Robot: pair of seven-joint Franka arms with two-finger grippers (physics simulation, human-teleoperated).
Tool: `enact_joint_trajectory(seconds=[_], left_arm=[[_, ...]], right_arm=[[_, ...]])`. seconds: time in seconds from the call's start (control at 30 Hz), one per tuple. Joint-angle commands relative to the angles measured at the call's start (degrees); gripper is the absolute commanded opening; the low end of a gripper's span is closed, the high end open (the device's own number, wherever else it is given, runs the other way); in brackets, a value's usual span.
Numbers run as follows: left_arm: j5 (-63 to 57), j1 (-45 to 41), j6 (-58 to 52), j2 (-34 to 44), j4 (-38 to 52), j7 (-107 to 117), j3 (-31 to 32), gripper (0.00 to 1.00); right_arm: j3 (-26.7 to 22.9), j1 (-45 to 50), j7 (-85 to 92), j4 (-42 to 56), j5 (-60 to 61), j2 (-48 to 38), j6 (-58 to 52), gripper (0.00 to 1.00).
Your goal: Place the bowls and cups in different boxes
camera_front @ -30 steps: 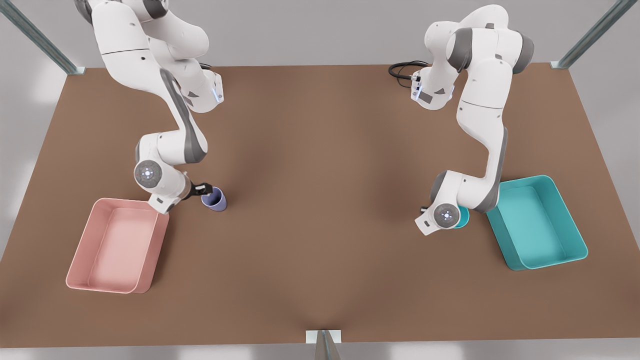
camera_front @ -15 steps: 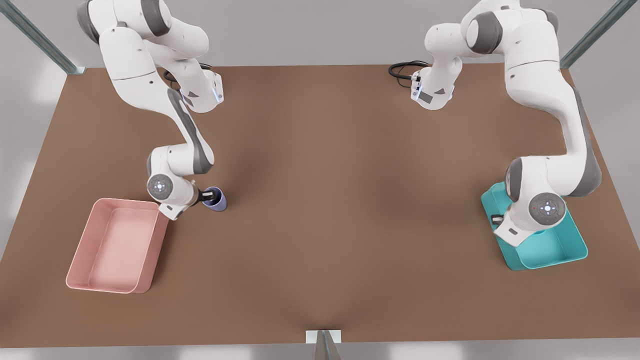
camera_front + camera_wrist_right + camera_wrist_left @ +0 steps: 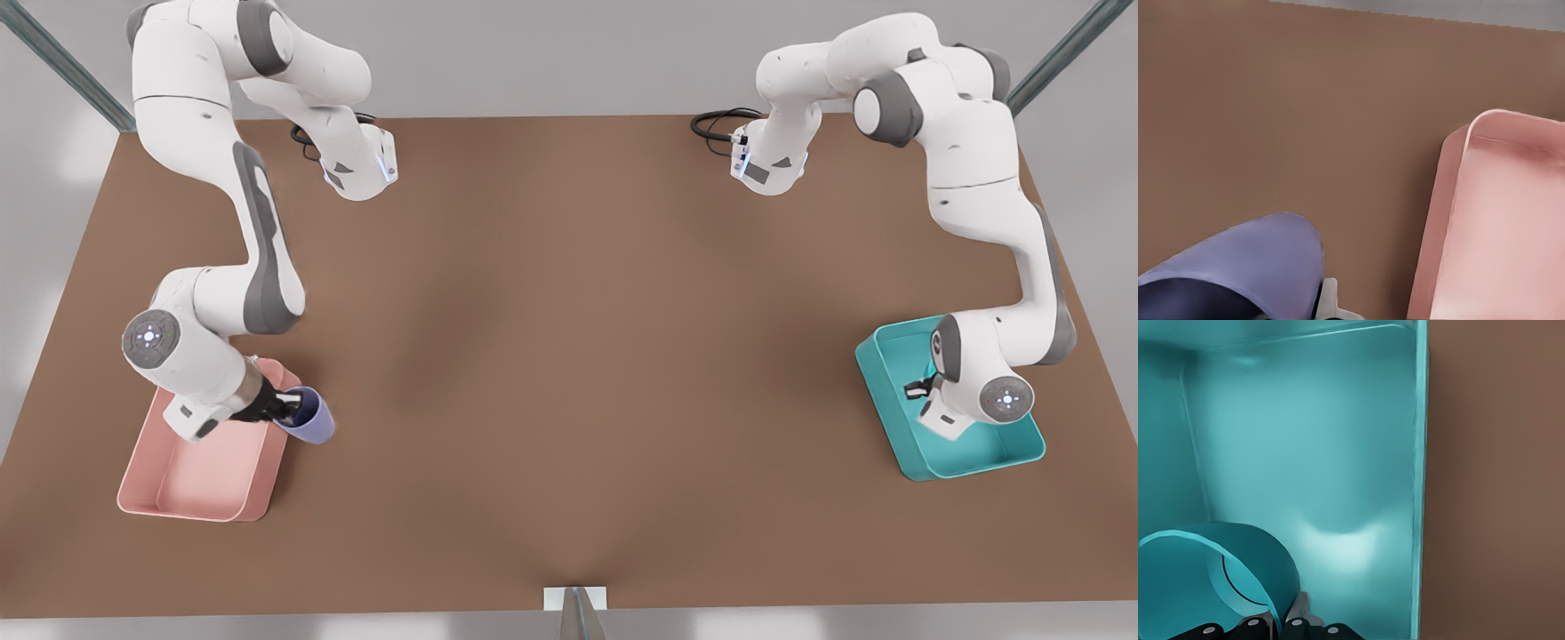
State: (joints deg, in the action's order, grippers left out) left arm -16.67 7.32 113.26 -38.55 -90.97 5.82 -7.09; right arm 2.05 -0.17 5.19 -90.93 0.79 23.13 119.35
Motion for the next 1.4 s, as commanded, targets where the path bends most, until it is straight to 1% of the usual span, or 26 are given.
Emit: enact_joint_trajectory(seconds=[0.0, 0.1, 0.17, 0.2, 0.23, 0.27, 0.33, 0.37, 0.43, 0.47, 0.5, 0.53, 0.57, 0.63, 0.7, 0.9, 0.93, 0.97, 1.17, 1.2, 1.3, 1.37], left_arm=[[0.2, 0.7, 6.5, -0.8, 0.0, -1.2, 0.0, 0.21], [0.2, 1.0, 8.4, -1.9, 0.0, -1.1, 0.0, 0.21], [0.2, 1.5, 10.7, -2.8, 0.1, -1.0, 0.0, 0.21], [0.2, 1.6, 10.7, -3.0, 0.1, -1.0, 0.0, 0.24], [0.2, 1.6, 10.7, -3.1, 0.1, -1.1, 0.0, 0.79], [0.2, 1.6, 10.1, -2.8, 0.1, -1.1, 0.0, 1.0], [0.8, 0.8, 2.9, 0.7, 0.3, -1.2, 0.1, 1.0], [5.4, 0.0, -1.8, 4.7, 0.4, -1.3, 0.1, 1.0], [11.0, -4.4, -16.0, 16.5, 0.9, -1.3, 0.6, 1.0], [14.1, -6.9, -21.1, 20.3, 1.3, -1.2, 1.2, 1.0], [15.4, -8.9, -25.4, 24.1, 2.2, -0.9, 4.1, 1.0], [15.4, -9.8, -28.0, 25.5, 3.8, -0.9, 5.5, 1.0], [15.1, -11.4, -33.8, 26.0, 8.3, -1.3, 5.8, 1.0], [15.4, -12.3, -36.3, 25.3, 12.4, -2.7, 5.9, 1.0], [15.2, -12.2, -36.3, 25.2, 12.5, -2.7, 5.8, 1.0], [15.4, -12.7, -37.2, 25.5, 13.7, -2.7, 6.9, 1.0], [15.3, -12.7, -37.2, 25.5, 13.7, -2.6, 7.1, 1.0], [15.3, -12.6, -37.2, 25.4, 13.8, -2.6, 7.3, 1.0], [15.3, -12.2, -36.4, 25.3, 13.9, -2.6, 7.2, 1.0], [15.4, -12.2, -36.6, 25.3, 16.0, -2.7, 7.0, 1.0], [15.5, -12.1, -36.7, 24.8, 15.6, -2.6, 7.1, 1.0], [15.5, -12.0, -36.8, 24.6, 15.6, -2.5, 7.1, 1.0]], right_arm=[[0.0, -2.1, 13.4, 4.7, -0.3, 2.3, -4.2, 0.21], [-0.1, -5.8, 20.3, 12.2, -0.3, 8.0, -4.2, 0.21], [-0.1, -8.3, 22.8, 13.0, -0.3, 8.9, -4.2, 0.21], [-0.1, -9.5, 23.6, 13.0, -0.5, 8.9, -4.2, 0.21], [-0.1, -10.5, 24.7, 13.0, -0.8, 8.9, -4.2, 0.21], [-0.1, -11.5, 24.9, 12.7, -0.7, 8.9, -4.4, 0.21], [-0.1, -12.6, 25.0, 12.3, -1.1, 9.7, -4.8, 0.21], [-0.7, -12.6, 25.0, 12.3, -1.1, 10.4, -4.8, 0.21], [-0.8, -12.6, 24.8, 12.5, -1.1, 13.6, -4.5, 0.21], [-0.8, -12.9, 24.7, 12.8, -1.1, 15.2, -4.0, 0.21], [-1.8, -12.9, 24.5, 12.9, -1.1, 16.3, -3.8, 0.21], [-1.9, -12.9, 24.5, 12.9, -1.2, 17.2, -3.0, 0.21], [-2.4, -12.9, 24.5, 12.9, -1.2, 18.1, -1.8, 0.21], [-2.9, -12.9, 24.4, 13.0, -1.2, 19.7, -0.3, 0.21], [-3.9, -12.9, 24.3, 12.9, -1.1, 21.3, 1.1, 0.21], [-3.9, -12.9, 24.3, 12.9, -0.9, 23.1, 2.9, 0.21], [-3.9, -12.9, 24.3, 12.9, -0.9, 23.2, 2.9, 0.25], [-3.9, -13.0, 24.8, 12.7, -0.5, 23.3, 2.9, 0.99], [-3.8, -13.9, 25.0, 12.8, -0.8, 22.8, 2.2, 1.0], [-3.7, -13.9, 25.0, 12.8, -0.8, 22.8, 2.1, 1.0], [-3.6, -13.8, 25.0, 12.7, -0.7, 22.5, 1.6, 1.0], [-3.5, -13.8, 25.6, 12.9, -0.7, 21.4, -0.5, 1.0]])
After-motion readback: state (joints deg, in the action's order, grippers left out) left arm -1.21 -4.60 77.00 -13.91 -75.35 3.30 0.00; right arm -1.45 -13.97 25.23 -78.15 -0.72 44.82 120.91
